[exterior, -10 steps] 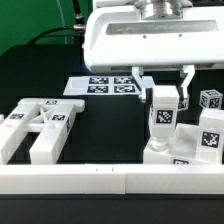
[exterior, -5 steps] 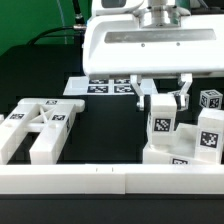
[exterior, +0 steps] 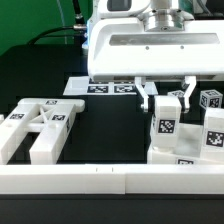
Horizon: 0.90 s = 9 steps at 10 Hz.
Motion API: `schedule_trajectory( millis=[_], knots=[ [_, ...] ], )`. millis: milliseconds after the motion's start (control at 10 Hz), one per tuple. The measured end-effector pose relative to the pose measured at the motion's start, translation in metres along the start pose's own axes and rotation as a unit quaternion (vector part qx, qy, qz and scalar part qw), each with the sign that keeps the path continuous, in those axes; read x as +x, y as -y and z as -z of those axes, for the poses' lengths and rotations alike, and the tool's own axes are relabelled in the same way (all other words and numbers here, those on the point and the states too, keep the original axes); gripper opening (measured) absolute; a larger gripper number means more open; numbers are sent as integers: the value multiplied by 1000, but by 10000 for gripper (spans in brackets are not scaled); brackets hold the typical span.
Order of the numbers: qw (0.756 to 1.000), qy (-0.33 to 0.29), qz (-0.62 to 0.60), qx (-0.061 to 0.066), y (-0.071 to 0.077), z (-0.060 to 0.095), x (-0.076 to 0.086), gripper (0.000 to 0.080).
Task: Assemble chair
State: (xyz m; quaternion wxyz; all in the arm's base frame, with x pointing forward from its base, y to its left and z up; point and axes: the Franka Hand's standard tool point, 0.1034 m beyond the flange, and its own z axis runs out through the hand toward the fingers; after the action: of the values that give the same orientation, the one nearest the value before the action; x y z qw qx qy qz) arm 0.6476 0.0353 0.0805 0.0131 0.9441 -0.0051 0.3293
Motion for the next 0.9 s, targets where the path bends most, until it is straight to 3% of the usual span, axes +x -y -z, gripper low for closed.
schedule_trajectory(
  millis=[100,300,400,500,900],
  knots=[
    [1000,17,-1,4,0,-2,-2,291],
    [1000,21,-1,4,1,-2,-3,534],
    [1000,21,-1,4,1,-3,-4,534],
    [1000,22,-1,4,1,-3,-4,627],
    [999,33,0,10,-6,13,15,649]
  ],
)
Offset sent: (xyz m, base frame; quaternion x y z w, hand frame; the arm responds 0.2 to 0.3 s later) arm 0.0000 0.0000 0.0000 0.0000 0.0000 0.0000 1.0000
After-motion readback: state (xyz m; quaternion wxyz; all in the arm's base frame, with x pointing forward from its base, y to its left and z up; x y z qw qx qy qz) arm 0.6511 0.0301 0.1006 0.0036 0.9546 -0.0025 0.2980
